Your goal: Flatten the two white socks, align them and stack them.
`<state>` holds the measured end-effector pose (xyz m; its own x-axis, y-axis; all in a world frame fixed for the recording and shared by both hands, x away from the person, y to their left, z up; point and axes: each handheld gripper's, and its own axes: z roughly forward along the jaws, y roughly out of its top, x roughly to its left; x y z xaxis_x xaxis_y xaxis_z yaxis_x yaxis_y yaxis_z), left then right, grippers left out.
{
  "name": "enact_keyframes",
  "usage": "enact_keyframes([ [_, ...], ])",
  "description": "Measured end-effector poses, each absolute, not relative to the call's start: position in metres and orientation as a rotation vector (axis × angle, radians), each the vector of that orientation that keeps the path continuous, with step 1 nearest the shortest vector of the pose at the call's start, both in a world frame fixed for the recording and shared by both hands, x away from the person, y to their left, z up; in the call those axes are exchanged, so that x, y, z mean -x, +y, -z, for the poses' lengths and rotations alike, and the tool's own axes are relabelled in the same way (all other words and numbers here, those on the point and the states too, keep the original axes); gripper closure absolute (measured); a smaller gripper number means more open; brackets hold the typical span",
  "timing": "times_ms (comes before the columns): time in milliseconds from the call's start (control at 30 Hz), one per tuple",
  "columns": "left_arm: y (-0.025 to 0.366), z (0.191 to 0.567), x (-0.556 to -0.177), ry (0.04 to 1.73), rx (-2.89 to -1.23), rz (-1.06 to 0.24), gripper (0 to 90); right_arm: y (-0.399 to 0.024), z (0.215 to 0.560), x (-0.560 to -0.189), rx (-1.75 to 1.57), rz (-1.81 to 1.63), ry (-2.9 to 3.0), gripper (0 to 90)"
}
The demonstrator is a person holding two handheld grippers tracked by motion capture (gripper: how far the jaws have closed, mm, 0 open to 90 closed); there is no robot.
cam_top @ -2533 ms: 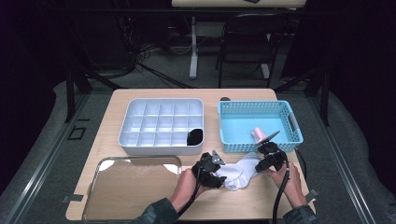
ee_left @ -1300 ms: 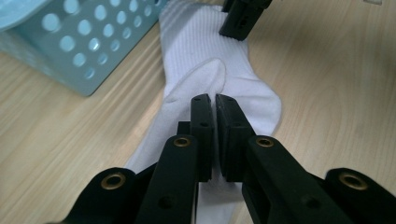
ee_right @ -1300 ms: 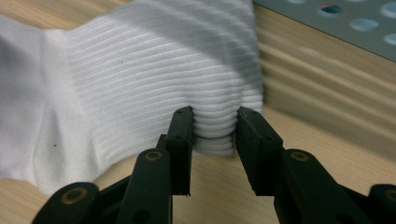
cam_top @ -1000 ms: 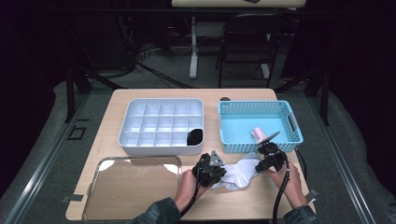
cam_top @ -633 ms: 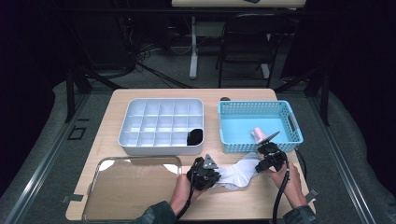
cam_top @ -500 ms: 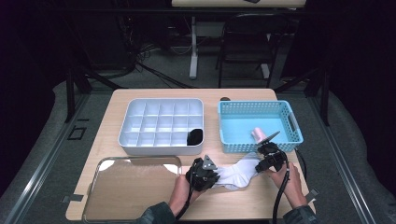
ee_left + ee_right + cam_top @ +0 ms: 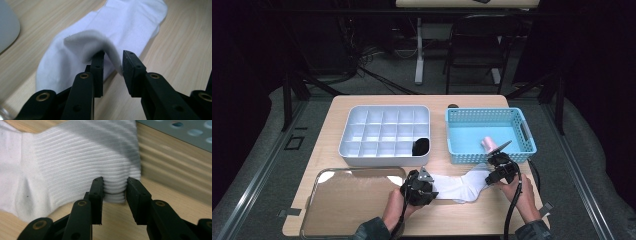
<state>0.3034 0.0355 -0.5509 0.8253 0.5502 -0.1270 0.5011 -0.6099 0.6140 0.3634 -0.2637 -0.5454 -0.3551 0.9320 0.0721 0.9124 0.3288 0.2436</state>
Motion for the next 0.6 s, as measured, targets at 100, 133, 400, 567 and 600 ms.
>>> enact_keyframes([
  [100,0.043,0.551,-0.302,0.778,-2.358,-0.081,68.0,-0.264,0.545,-0.363,-1.734,-0.373,2.495,66.6],
  [133,0.046,0.551,-0.302,0.780,-2.359,-0.077,67.4,-0.264,0.545,-0.364,-1.735,-0.372,2.495,66.6],
  [400,0.063,0.548,-0.302,0.831,-2.332,-0.056,61.4,-0.265,0.544,-0.365,-1.719,-0.353,2.527,66.4],
  [567,0.069,0.546,-0.305,0.861,-2.301,-0.041,59.2,-0.266,0.544,-0.365,-1.716,-0.356,2.530,66.3],
  [600,0.069,0.545,-0.305,0.865,-2.299,-0.044,58.7,-0.266,0.544,-0.365,-1.716,-0.357,2.531,66.3],
])
